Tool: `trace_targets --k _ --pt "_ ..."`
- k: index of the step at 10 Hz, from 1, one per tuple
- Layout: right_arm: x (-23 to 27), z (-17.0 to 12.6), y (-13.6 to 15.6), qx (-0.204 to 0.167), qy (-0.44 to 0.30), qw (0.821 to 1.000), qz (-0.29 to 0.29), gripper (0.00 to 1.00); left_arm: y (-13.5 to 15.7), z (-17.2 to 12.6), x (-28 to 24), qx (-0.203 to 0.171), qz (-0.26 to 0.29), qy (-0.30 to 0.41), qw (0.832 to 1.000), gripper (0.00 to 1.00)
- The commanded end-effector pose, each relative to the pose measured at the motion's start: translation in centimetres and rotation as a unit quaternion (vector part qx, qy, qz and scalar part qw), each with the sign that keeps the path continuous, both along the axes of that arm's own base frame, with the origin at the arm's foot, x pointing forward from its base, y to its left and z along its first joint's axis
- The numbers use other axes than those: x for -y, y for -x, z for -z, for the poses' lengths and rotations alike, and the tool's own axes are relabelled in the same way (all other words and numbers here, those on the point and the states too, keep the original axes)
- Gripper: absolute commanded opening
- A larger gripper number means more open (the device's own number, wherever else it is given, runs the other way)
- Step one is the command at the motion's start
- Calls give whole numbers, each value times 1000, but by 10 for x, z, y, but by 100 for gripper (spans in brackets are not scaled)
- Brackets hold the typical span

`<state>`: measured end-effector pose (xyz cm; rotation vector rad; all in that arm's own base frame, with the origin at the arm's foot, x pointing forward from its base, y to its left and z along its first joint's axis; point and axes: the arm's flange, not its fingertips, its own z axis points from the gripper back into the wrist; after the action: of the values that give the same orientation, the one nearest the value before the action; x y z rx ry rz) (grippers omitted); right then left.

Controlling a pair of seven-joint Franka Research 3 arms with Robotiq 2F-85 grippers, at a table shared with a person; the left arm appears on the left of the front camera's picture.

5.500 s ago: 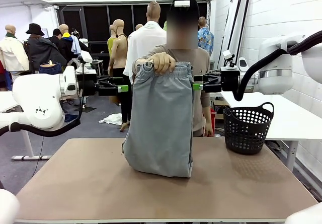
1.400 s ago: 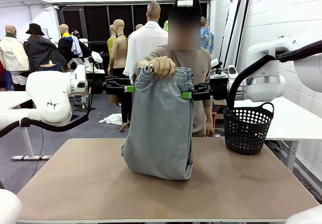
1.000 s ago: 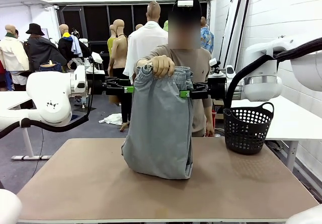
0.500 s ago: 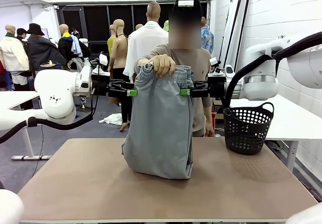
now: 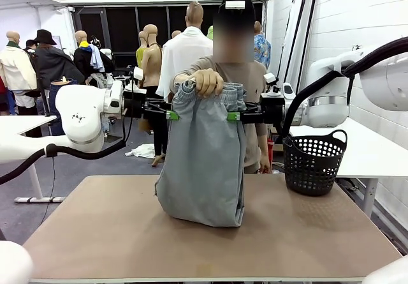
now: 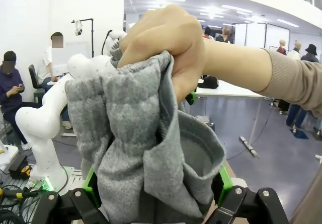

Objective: Fold the training pants.
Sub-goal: Release the ends of the Training pants and then grab the overlapped ends.

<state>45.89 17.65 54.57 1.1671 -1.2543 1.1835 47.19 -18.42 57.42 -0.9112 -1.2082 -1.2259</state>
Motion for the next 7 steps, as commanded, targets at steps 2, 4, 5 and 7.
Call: trace_targets --k 2,4,5,7 --pt "-7 -1 -8 16 16 999 -34 100 -12 2 11 -5 8 12 1000 100" --pt "-5 1 -12 8 26 999 -38 100 -11 2 13 -3 7 18 1000 100" --pt "-3 1 -13 5 24 999 -38 100 -9 2 14 -6 10 20 1000 100" --pt "0 0 -15 2 24 999 -38 100 -5 4 18 -12 26 23 999 91"
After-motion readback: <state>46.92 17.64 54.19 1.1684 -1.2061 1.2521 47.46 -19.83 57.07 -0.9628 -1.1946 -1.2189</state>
